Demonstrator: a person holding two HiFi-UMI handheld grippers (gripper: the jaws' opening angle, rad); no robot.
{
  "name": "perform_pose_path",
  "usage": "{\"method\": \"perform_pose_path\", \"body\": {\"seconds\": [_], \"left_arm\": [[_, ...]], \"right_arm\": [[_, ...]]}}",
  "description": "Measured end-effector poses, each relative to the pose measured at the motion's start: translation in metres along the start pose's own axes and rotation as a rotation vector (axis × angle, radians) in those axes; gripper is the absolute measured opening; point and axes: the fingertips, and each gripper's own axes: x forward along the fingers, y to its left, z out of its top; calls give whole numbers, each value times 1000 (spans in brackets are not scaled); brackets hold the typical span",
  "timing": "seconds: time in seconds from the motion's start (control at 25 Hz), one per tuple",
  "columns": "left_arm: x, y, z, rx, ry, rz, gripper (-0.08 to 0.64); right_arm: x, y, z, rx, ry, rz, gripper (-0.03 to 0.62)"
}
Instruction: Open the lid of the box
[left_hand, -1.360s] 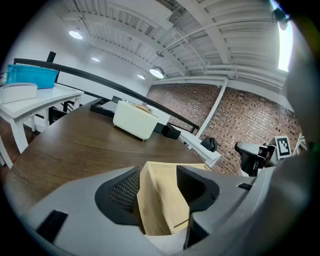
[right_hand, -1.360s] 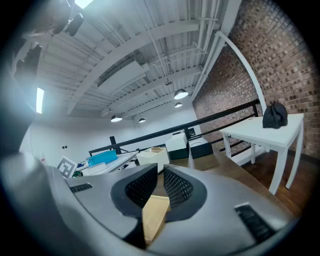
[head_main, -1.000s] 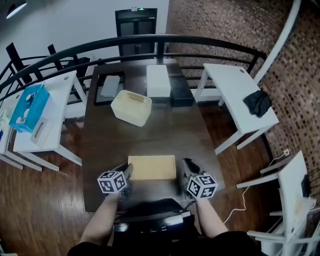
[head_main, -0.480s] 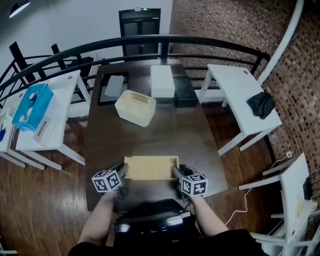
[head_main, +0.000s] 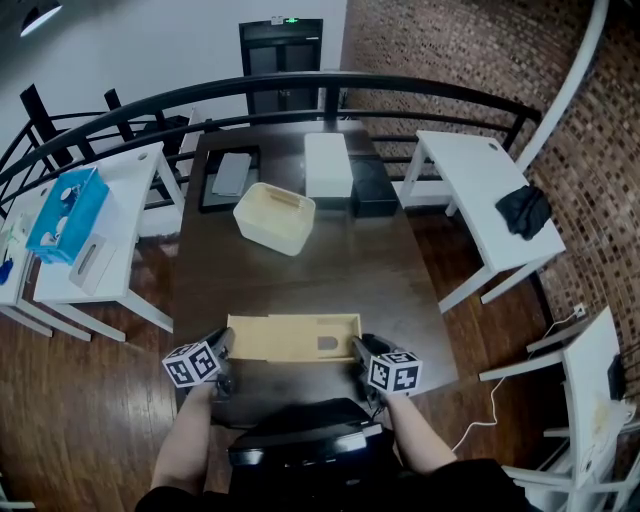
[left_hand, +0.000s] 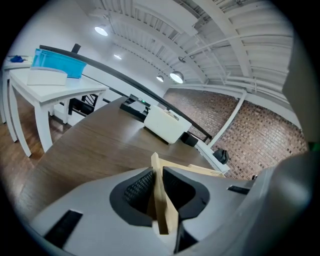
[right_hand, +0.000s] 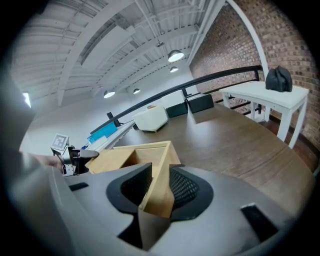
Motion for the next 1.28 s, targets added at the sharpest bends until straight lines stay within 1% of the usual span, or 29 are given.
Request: {"method": "perform_pose_path", "body": {"seconds": [0.16, 0.32, 0.44, 0.56, 0.76, 0.96, 1.04, 1.28], "left_arm": [[-7, 16, 8, -15, -18, 25, 49], [-16, 32, 19, -47, -55, 58, 46], [-22, 43, 27, -67, -81, 85, 44], [-26, 52, 31, -71, -92, 102, 44], [-32, 63, 38, -83, -110, 121, 44], [-40, 79, 45, -107, -147, 155, 45], [-42, 84, 46, -109, -148, 165, 46], [-44, 91, 43, -122, -146, 180, 46]], "right_arm": [[-2, 6, 4, 9, -7, 16, 114], [-1, 1, -1, 10, -1, -2, 114], [-1, 2, 1, 11, -5, 1, 114], [-2, 5, 3, 12, -7, 5, 114], [-2, -2, -2, 15, -2, -14, 113], [-3, 5, 0, 15, -6, 1, 114], [-4, 4, 0, 16, -4, -6, 114], [-1, 4, -3, 13, 2, 6, 114]]}}
